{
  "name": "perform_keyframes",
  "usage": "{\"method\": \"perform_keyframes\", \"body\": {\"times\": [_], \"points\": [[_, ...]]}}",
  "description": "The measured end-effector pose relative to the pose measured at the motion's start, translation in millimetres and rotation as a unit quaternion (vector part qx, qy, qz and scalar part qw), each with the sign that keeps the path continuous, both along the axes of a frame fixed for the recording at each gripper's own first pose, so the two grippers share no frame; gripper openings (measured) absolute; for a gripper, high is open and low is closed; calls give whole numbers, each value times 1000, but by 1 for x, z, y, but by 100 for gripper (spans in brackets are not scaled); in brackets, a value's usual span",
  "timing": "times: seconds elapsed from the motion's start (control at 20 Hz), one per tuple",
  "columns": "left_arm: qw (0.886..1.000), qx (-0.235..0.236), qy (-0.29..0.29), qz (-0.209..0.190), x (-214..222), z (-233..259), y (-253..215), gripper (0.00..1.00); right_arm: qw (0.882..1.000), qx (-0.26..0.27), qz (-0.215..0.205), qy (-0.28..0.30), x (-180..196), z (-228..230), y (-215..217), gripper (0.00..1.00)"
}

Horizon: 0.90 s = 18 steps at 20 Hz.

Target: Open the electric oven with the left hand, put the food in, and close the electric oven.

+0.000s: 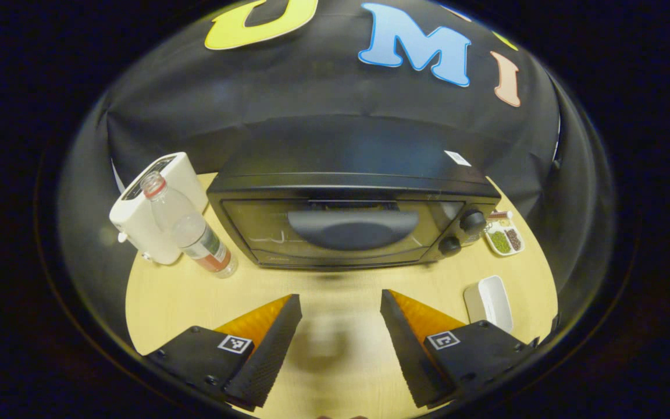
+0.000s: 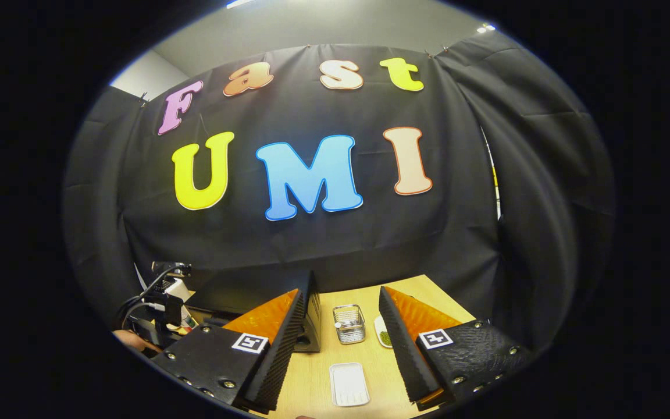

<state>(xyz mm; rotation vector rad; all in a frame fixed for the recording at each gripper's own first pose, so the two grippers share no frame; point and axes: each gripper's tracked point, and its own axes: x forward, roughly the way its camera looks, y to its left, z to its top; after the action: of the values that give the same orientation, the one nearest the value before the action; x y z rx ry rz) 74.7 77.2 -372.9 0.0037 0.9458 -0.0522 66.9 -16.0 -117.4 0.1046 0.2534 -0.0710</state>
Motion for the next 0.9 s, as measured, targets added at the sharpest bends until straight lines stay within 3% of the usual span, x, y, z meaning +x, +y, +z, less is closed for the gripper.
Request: {"method": "perform_keyframes", "body": {"times": [0.1, 0.15, 0.2, 0.3, 0.4, 0.55, 0.6, 0.7, 0.8, 0.9], "points": [[1000, 3, -11, -5, 4, 8, -2, 94, 1000, 1, -4, 1, 0, -1, -7, 80], [1000, 2, -20, -6, 6, 14, -6, 99, 1000, 1, -5, 1, -3, -1, -11, 80], [999, -1, -32, -7, 5, 23, -11, 94, 1000, -1, -5, 0, -4, 0, -13, 79], [998, -10, -68, -11, 9, 46, -23, 99, 1000, -6, -2, -5, -4, 6, -17, 79], [992, -16, -123, -20, 9, 81, -35, 94, 1000, -11, 5, -14, 0, 14, -19, 80], [976, -18, -214, -20, 1, 148, -54, 94, 999, -17, 26, -28, 6, 28, -17, 83], [970, -18, -242, -16, -4, 171, -58, 94, 999, -15, 34, -32, 8, 33, -14, 80], [955, -24, -295, -8, -14, 214, -70, 98, 998, -14, 48, -41, 9, 44, -12, 85], [943, -20, -333, 2, -28, 252, -78, 93, 997, -14, 55, -50, 8, 54, -13, 80], [931, -8, -365, 9, -42, 285, -82, 93, 996, -14, 60, -65, 6, 62, -14, 85]]}}
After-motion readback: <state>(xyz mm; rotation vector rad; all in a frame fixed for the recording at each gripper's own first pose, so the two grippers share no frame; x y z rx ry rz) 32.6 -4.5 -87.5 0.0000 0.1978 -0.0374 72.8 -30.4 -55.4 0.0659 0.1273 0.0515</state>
